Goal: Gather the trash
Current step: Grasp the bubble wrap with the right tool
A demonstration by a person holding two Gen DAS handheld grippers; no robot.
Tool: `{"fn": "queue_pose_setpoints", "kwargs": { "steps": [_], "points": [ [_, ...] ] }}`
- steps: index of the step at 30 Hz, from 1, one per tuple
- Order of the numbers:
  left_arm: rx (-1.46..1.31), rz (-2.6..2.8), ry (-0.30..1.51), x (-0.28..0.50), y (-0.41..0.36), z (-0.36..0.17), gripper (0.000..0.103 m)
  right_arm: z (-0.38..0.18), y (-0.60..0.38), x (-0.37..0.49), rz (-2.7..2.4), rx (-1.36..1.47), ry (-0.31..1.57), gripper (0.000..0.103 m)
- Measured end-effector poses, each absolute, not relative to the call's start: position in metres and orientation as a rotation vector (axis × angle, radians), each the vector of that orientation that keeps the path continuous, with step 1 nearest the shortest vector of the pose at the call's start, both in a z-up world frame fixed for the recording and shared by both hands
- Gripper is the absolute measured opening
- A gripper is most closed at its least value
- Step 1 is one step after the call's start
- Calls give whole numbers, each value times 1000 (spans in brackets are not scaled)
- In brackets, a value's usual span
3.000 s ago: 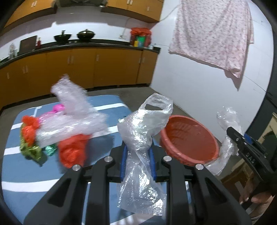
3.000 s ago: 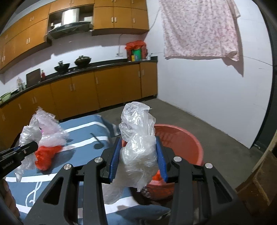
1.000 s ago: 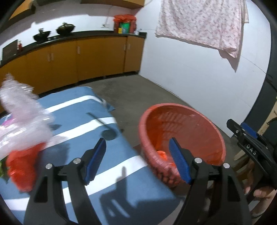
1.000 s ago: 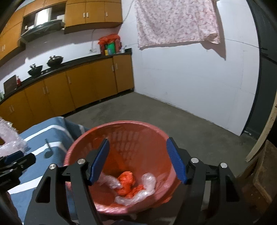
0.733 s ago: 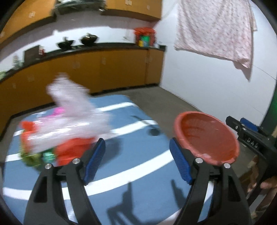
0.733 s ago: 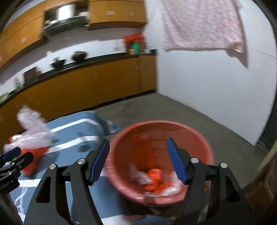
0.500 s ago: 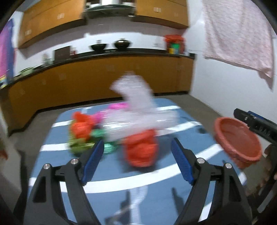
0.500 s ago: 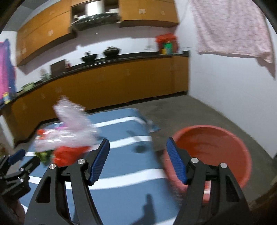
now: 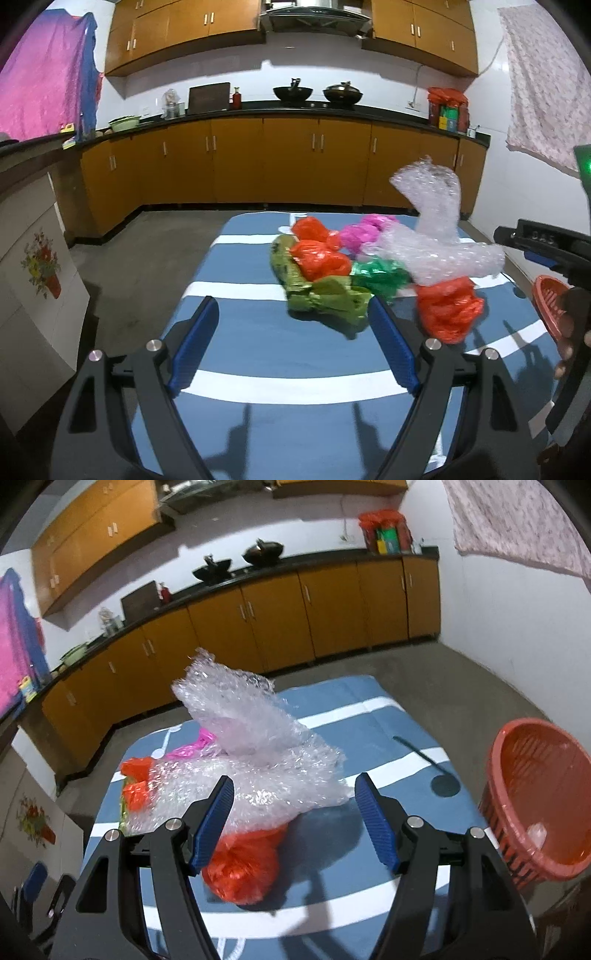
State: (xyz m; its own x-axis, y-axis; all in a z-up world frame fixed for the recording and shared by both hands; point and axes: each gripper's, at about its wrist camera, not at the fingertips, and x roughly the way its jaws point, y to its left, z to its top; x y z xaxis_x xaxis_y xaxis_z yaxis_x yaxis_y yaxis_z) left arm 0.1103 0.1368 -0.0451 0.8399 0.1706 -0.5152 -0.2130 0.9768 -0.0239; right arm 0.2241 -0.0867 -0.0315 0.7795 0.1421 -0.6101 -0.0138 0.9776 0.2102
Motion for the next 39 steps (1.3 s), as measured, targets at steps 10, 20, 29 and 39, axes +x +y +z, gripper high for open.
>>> {"fn": "queue_pose_setpoints", "kwargs": {
  "steps": [10, 20, 29, 39],
  "points": [
    [-124, 221, 534, 110, 158, -50, 81, -59, -67, 235, 112, 208, 783, 50],
    [-135, 216, 545, 111, 157, -55, 81, -42, -60, 215, 151, 105, 710, 12],
    [-138, 204, 562, 119, 154, -61, 81, -23, -97, 195, 102, 112, 629, 11],
    [-175, 185, 589, 164, 158, -62, 81, -18, -137, 175, 6, 103, 568, 10]
  ]
}}
